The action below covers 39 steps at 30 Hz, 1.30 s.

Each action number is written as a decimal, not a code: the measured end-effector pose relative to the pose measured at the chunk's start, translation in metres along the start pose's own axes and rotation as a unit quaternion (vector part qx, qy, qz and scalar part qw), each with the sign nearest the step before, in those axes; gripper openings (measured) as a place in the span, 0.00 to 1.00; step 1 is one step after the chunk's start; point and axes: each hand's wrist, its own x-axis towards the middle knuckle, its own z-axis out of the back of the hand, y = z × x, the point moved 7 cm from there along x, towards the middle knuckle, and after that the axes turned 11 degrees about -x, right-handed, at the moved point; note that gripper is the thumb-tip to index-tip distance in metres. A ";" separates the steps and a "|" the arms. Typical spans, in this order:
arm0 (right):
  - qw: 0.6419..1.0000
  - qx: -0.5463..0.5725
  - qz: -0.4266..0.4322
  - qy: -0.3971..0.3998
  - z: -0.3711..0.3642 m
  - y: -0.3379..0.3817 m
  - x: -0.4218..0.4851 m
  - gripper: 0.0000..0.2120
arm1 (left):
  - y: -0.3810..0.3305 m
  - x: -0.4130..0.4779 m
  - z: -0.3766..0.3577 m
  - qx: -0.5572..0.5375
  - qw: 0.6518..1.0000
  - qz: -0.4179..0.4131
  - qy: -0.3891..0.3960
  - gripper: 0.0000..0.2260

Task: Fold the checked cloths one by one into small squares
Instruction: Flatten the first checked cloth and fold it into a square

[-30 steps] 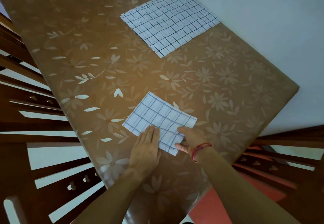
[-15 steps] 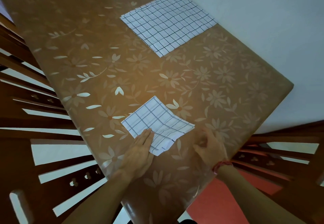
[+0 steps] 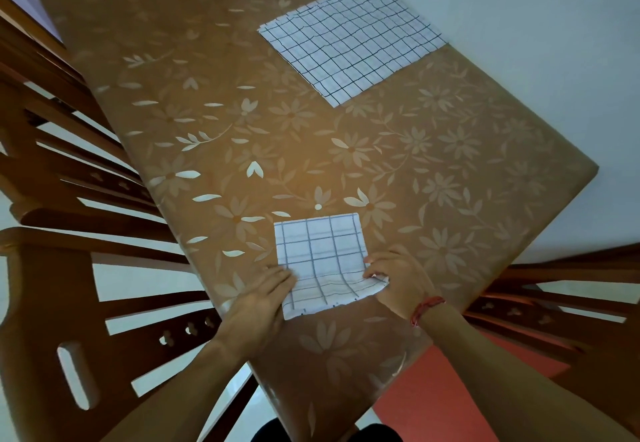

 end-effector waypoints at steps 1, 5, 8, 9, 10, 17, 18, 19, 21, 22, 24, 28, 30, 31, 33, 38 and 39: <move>1.000 0.000 -0.003 0.012 -0.001 0.002 -0.002 0.13 | -0.003 -0.002 0.006 0.008 1.000 -0.002 -0.024 0.17; 0.996 0.019 -0.056 0.061 -0.012 -0.002 -0.009 0.08 | -0.009 -0.006 0.016 0.034 0.996 0.000 -0.082 0.15; 0.991 0.033 -0.085 0.100 -0.019 -0.008 -0.005 0.08 | -0.002 -0.005 0.015 0.037 0.994 0.029 -0.102 0.13; 0.986 0.037 -0.101 0.130 -0.022 -0.009 -0.004 0.08 | 0.001 -0.003 0.015 0.033 0.993 0.042 -0.107 0.12; 0.984 0.035 -0.109 0.140 -0.023 -0.010 -0.002 0.06 | 0.003 -0.001 0.015 0.031 0.992 0.053 -0.110 0.12; 0.982 0.081 -0.154 0.072 -0.013 -0.011 0.009 0.04 | 0.013 0.016 0.023 0.002 0.978 0.155 -0.143 0.14; 0.980 0.092 -0.162 0.074 -0.015 -0.013 0.010 0.05 | 0.014 0.018 0.023 -0.004 0.976 0.167 -0.142 0.14; 0.977 0.105 -0.172 0.074 -0.016 -0.015 0.012 0.05 | 0.016 0.019 0.023 -0.011 0.974 0.177 -0.141 0.14; 0.973 0.116 -0.187 0.071 -0.020 -0.018 0.014 0.06 | 0.019 0.021 0.023 -0.019 0.973 0.182 -0.142 0.14; 0.973 0.112 -0.191 0.070 -0.023 -0.019 0.015 0.06 | 0.020 0.023 0.022 -0.015 0.973 0.182 -0.140 0.16; 0.973 0.104 -0.196 0.069 -0.028 -0.021 0.016 0.09 | 0.023 0.026 0.020 0.009 0.976 0.173 -0.129 0.17; 0.974 0.101 -0.194 0.066 -0.031 -0.023 0.021 0.22 | 0.024 0.031 0.017 0.079 0.981 0.142 -0.109 0.19; 0.974 0.102 -0.190 0.062 -0.030 -0.022 0.022 0.27 | 0.021 0.033 0.018 0.113 0.980 0.124 -0.107 0.19; 0.974 0.100 -0.196 0.059 -0.030 -0.022 0.023 0.30 | 0.019 0.034 0.018 0.124 0.981 0.114 -0.101 0.20; 0.974 0.063 -0.211 0.042 -0.026 -0.022 0.024 0.37 | 0.017 0.038 0.019 0.147 0.982 0.087 -0.076 0.23; 0.993 -0.098 -0.064 -0.033 -0.017 0.029 0.044 0.29 | 0.021 0.047 0.015 0.210 0.977 0.029 0.000 0.25; 0.993 -0.116 -0.027 -0.027 -0.023 0.045 0.048 0.29 | 0.023 0.048 0.014 0.219 0.975 0.023 0.011 0.25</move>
